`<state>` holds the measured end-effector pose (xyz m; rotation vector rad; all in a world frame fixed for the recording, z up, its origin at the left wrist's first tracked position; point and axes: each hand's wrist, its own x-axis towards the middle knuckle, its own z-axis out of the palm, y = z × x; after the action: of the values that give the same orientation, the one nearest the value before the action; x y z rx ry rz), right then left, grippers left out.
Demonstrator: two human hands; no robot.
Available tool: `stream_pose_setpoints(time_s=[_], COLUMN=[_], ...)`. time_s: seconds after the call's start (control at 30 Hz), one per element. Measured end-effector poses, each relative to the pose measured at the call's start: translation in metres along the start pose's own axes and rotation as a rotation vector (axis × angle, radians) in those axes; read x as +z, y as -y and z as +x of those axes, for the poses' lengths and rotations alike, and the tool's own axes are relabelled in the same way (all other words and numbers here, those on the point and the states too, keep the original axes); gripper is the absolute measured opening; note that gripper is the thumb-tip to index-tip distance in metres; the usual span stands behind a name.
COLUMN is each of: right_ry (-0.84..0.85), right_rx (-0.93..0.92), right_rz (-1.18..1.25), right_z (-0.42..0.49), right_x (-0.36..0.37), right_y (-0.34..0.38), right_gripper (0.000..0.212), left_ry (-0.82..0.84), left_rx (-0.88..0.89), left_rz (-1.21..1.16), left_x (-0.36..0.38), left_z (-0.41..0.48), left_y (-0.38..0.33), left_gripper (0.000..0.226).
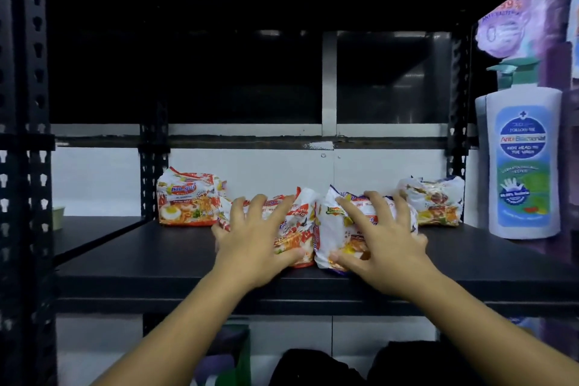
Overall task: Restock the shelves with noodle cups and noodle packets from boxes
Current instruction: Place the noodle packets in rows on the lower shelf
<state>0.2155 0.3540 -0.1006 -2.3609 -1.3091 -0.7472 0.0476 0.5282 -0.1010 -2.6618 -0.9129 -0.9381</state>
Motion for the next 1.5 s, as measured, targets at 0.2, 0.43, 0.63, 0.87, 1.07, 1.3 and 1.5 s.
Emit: stream_pose_setpoints(time_s=[0.2,0.43,0.63,0.87,1.07,1.3,1.5], right_ry=[0.091,0.136,0.085,0.065,0.042,0.041,0.036], right_rx=[0.033,0.047,0.033,0.026,0.018,0.019,0.012], right_rz=[0.019,0.061,0.093,0.064,0.061,0.07,0.066], right_z=[0.045,0.087,0.103,0.11,0.109,0.108,0.11], right_x=[0.03,0.056,0.076,0.085,0.087,0.087,0.088], right_y=[-0.014,-0.022,-0.031,-0.034,-0.035,-0.035,-0.036], right_gripper=[0.092,0.092,0.091,0.092,0.091,0.091,0.091], left_ry=[0.151,0.238,0.263,0.279,0.266,0.279,0.278], left_rx=[-0.016,-0.027,-0.049,-0.04,-0.043,-0.051,-0.095], left_rz=[0.007,0.014,0.08,0.229,0.286,0.275,0.258], left_x=[0.023,0.053,0.077,0.092,0.1,0.104,0.104], left_z=[0.047,0.101,0.136,0.167,0.18,0.19,0.196], left_y=[0.013,0.033,0.046,0.067,0.075,0.087,0.09], left_gripper=[0.103,0.111,0.116,0.12,0.119,0.122,0.128])
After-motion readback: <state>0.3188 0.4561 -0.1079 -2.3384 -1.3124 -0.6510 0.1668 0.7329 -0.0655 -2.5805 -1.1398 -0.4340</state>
